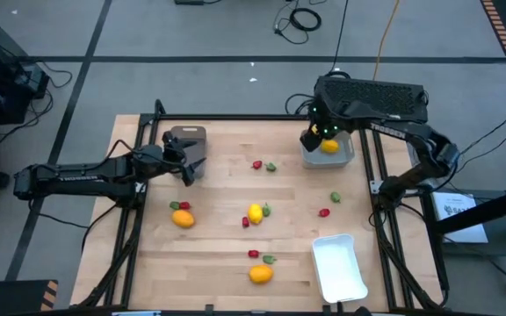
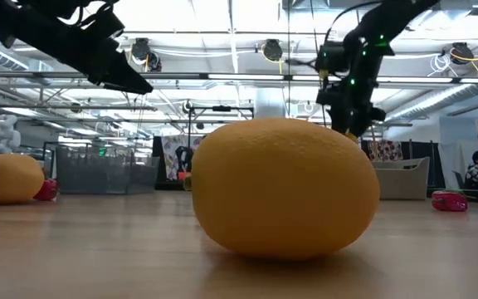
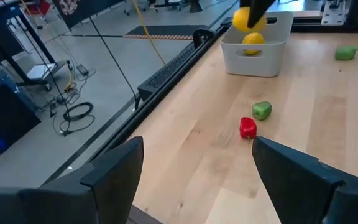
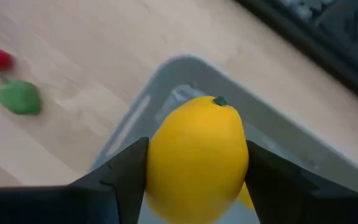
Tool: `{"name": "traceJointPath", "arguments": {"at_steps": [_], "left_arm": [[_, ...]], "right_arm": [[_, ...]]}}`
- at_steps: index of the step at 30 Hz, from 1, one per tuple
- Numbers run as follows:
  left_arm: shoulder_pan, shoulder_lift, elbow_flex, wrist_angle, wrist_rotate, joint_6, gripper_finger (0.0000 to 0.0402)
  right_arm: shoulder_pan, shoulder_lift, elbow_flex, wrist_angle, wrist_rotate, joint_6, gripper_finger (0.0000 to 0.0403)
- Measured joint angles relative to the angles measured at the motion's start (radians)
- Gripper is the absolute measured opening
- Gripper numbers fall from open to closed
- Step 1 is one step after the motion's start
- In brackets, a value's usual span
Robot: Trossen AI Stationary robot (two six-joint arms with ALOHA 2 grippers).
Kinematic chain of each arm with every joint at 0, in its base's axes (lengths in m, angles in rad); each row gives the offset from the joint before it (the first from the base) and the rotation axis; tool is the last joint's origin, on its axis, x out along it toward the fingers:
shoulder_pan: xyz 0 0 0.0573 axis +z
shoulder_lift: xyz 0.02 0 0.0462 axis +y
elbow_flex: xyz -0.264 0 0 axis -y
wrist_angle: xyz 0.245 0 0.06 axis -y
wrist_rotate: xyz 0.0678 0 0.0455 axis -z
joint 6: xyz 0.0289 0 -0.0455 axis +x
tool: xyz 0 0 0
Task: Sort produce into baskets
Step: Put the center top yellow lemon into the gray bin, then put the center bottom yellow lemon into the gray bin
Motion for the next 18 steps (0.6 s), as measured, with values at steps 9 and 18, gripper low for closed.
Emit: {"name": "traceJointPath", "arguments": {"at_steps": [9,18], "left_arm": [[0.0,0.0,0.0,-0.013,0.006,-0.054,0.0309],[0.0,0.0,0.0,-0.01,0.03,-0.046,0.0309]], "right_arm": [[0.0,0.023,0.001,-0.004,0.021,-0.034,0.0278],[0.005,0.024,0.074,-0.093,0.024,0.015,0.029]]}}
